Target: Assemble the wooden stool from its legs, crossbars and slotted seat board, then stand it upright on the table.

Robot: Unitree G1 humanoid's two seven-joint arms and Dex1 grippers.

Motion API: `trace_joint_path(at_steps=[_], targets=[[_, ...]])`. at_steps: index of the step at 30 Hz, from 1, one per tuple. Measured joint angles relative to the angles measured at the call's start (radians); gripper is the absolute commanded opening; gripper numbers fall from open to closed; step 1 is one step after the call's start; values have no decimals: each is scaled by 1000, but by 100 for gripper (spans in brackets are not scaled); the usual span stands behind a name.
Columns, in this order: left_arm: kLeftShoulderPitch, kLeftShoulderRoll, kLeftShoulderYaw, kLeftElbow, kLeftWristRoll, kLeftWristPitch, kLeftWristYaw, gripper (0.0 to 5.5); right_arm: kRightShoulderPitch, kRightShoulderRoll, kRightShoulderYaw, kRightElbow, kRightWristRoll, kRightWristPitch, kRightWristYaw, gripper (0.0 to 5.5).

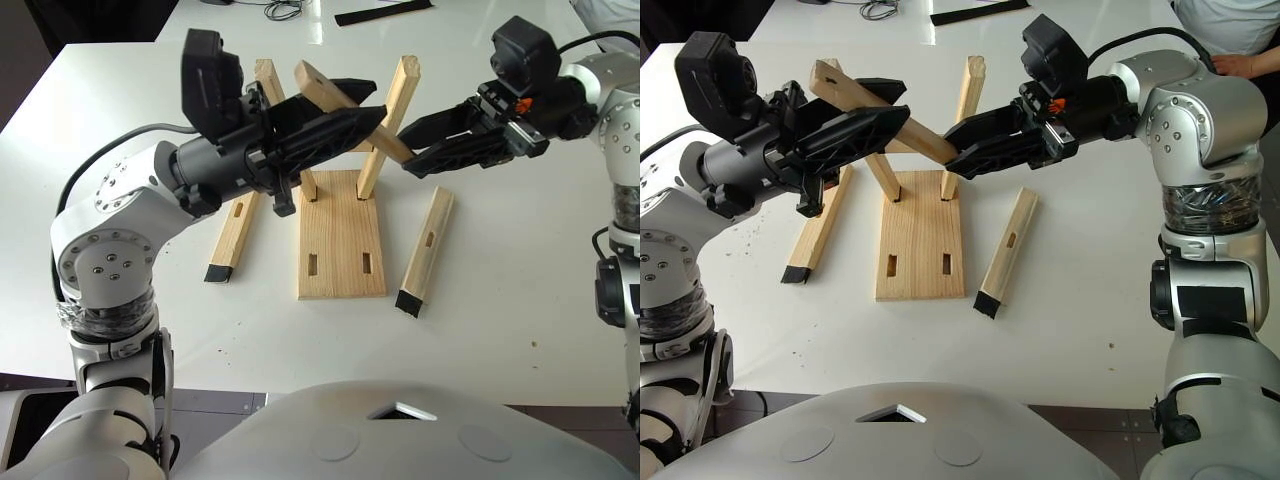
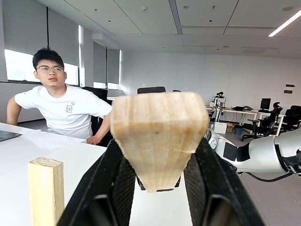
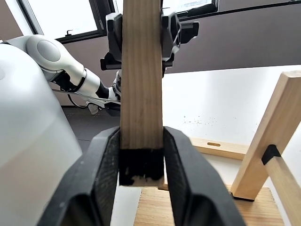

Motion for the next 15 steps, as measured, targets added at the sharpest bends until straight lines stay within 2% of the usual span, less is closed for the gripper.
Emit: trace_joint_path(at_steps=[1,2,10,15], targets=[[0,0,-3,0,11,-6,0,131,1,0,0,1,-5,-10,-5,131],[0,-1,-6,0,18,-11,0,131,3,1,0,3,-7,-21,-7,160],[31,8,-15,21,137,-60,-39,131,52,-1,5,42,-94,-138,-7,286],[117,84,-16,50,244,-93,-166,131,134,-15,8,91,-194,-265,-34,288]])
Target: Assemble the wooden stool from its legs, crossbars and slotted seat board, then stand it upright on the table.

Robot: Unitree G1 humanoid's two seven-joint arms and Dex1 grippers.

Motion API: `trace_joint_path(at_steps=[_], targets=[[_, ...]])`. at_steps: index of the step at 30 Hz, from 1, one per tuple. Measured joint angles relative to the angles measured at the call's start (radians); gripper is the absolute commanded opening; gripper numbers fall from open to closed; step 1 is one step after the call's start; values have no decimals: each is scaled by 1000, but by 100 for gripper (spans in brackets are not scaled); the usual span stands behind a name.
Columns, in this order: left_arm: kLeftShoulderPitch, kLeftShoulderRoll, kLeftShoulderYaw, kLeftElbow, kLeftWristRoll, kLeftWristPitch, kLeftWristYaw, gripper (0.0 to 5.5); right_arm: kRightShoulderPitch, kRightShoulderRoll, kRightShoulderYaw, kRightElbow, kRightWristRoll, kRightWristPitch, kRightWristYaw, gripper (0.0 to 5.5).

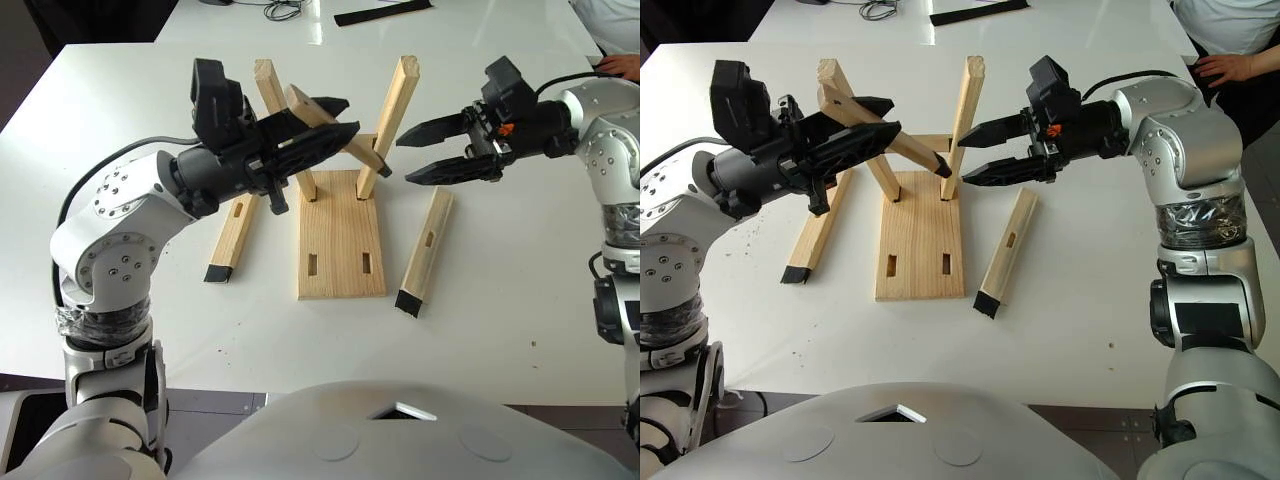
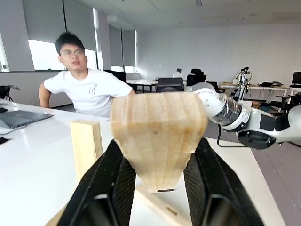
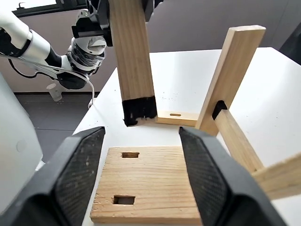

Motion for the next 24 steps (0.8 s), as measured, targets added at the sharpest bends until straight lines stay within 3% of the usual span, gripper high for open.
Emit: trace_joint_path(at_steps=[5,8,13,24], targets=[[189,190,-7,154,296,-176,-220,131,149,-29,-104,30,-59,-119,-113,288],[207,301,-12,330,458,-347,-381,131,261,-28,-178,-31,-51,-131,-197,288],[96,321,-47,552,583,-603,-546,131,343,19,-209,-107,-46,-144,-306,288],[-78,318,-60,888,652,-795,-691,131,399,46,-226,-128,-28,-143,-378,288]])
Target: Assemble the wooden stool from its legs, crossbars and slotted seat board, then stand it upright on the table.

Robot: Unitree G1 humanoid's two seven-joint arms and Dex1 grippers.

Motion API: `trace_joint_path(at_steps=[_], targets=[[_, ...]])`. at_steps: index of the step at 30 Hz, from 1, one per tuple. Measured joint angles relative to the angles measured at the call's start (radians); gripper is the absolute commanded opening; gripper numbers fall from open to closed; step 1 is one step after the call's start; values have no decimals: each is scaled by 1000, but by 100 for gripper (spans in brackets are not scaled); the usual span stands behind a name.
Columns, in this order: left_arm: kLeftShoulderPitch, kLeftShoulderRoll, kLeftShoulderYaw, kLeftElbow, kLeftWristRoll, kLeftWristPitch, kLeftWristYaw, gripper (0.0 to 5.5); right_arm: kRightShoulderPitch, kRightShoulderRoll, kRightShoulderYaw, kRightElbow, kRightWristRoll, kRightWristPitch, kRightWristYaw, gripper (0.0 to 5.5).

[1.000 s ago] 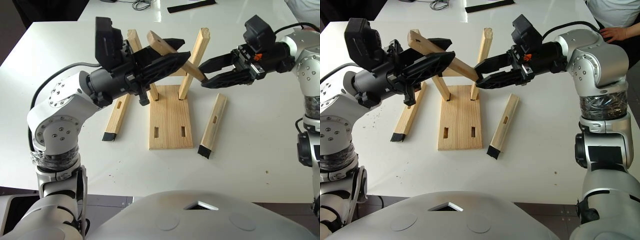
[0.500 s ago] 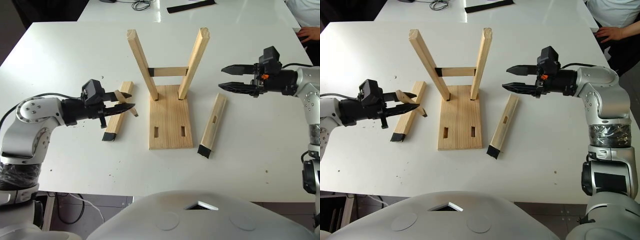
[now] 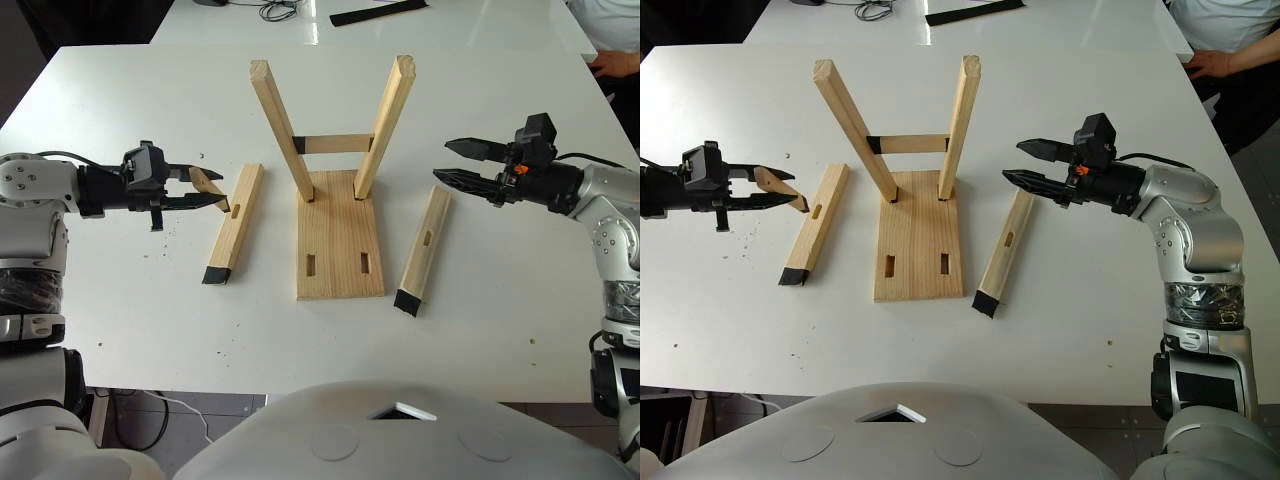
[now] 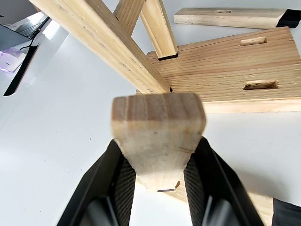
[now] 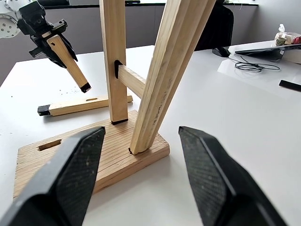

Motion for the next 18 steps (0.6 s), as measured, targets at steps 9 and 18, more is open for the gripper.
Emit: trace_joint_path(at_steps=[9,18], targets=[[20,-45,-2,31,10,-49,3,131,-25,1,19,47,-1,-1,14,288],[56,-48,-3,53,17,-108,17,131,-42,1,40,57,-2,-1,23,288]])
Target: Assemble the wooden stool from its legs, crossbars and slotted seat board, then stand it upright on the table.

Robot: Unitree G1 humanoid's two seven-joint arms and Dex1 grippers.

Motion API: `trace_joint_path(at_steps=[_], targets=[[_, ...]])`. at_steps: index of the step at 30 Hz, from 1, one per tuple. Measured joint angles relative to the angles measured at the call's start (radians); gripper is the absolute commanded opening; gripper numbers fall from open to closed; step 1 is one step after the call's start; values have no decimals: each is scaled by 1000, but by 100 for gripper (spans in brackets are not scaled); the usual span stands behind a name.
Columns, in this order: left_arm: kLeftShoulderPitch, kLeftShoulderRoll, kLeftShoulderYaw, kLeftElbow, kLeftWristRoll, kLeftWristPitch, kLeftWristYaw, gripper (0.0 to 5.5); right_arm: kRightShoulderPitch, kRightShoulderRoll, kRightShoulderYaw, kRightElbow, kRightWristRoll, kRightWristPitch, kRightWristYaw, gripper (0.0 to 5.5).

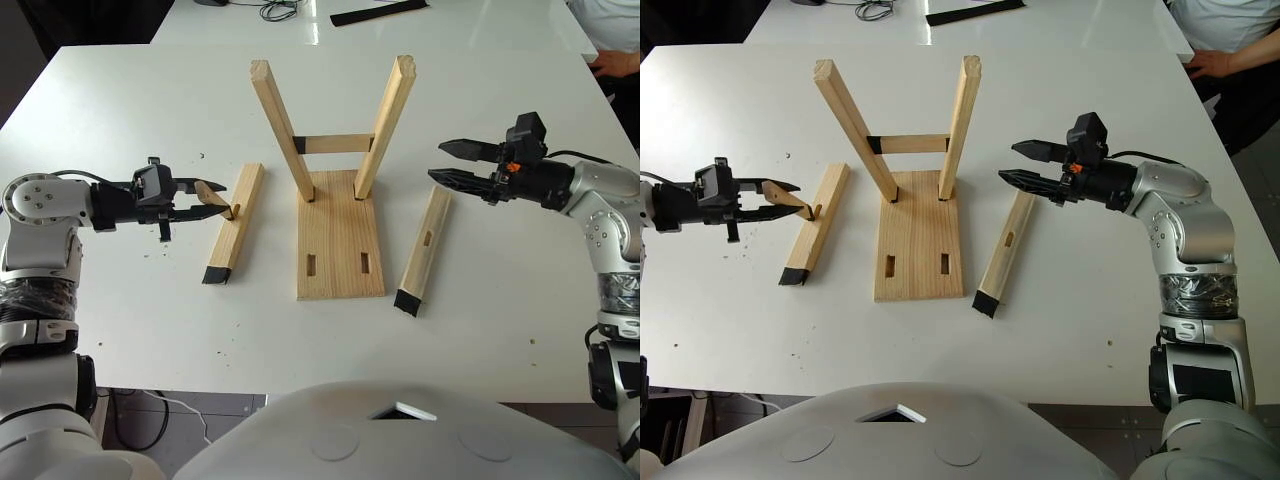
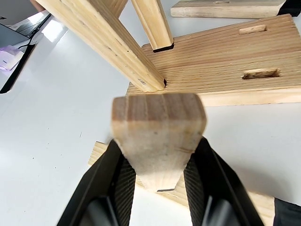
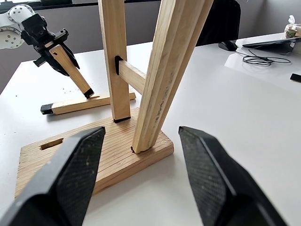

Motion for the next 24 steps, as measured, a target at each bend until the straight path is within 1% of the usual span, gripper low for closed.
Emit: trace_joint_path(at_steps=[5,10,17,24], targets=[[29,-8,-1,-50,-11,13,15,131,0,3,5,0,1,0,-1,288],[103,-11,1,-180,-49,68,21,131,4,4,4,-3,1,1,-7,288],[102,-24,-8,-237,-56,136,25,131,5,17,5,-4,1,2,-12,288],[108,-36,-10,-256,-56,145,32,131,4,18,5,-2,1,8,-9,288]])
